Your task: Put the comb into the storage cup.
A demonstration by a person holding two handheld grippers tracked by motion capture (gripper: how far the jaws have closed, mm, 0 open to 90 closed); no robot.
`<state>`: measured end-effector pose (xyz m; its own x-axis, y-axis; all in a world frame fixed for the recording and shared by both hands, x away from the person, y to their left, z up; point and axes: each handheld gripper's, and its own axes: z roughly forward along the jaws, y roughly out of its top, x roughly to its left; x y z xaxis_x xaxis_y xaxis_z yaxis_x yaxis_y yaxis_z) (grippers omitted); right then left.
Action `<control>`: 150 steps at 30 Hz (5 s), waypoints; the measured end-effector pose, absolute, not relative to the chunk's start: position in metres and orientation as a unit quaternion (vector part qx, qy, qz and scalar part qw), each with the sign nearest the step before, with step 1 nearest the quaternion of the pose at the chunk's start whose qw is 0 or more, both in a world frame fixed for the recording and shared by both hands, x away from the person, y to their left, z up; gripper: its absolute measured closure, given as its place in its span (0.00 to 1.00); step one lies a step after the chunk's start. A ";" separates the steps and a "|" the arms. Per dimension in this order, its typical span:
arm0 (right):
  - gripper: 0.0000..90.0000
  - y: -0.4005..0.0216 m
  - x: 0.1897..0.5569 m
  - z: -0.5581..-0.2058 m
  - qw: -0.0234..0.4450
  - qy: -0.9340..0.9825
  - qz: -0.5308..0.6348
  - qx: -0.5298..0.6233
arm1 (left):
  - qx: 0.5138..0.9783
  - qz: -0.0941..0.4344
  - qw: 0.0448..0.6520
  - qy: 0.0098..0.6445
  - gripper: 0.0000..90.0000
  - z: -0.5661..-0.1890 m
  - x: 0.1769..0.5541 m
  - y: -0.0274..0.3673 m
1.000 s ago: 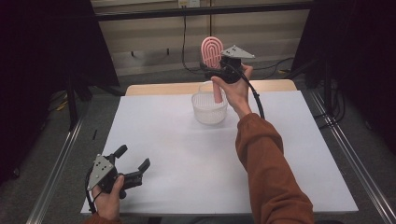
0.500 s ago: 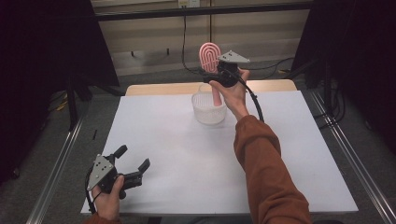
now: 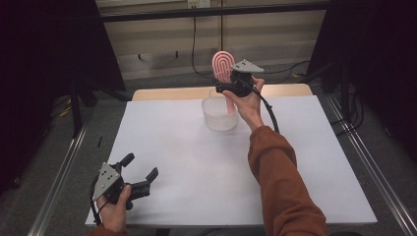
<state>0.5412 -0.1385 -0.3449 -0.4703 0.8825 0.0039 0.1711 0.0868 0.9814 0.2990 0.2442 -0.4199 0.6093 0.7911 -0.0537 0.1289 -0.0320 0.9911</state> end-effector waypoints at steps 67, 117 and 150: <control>0.21 -0.147 0.516 -0.388 0.295 0.678 0.540 0.402 | 0.674 0.273 0.593 0.346 0.03 -0.421 0.301 0.243; 0.15 -0.109 0.521 -0.386 0.258 0.709 0.536 0.379 | 0.678 0.272 0.590 0.344 0.03 -0.422 0.302 0.243; 0.13 -0.098 0.528 -0.401 0.255 0.733 0.502 0.382 | 0.676 0.275 0.591 0.344 0.03 -0.421 0.302 0.245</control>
<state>0.5283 -0.0985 -0.4009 -0.5786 0.8155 0.0099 0.3045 0.2047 0.9302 0.3017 0.2451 -0.4209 0.6112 0.7907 -0.0352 0.1401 -0.0642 0.9881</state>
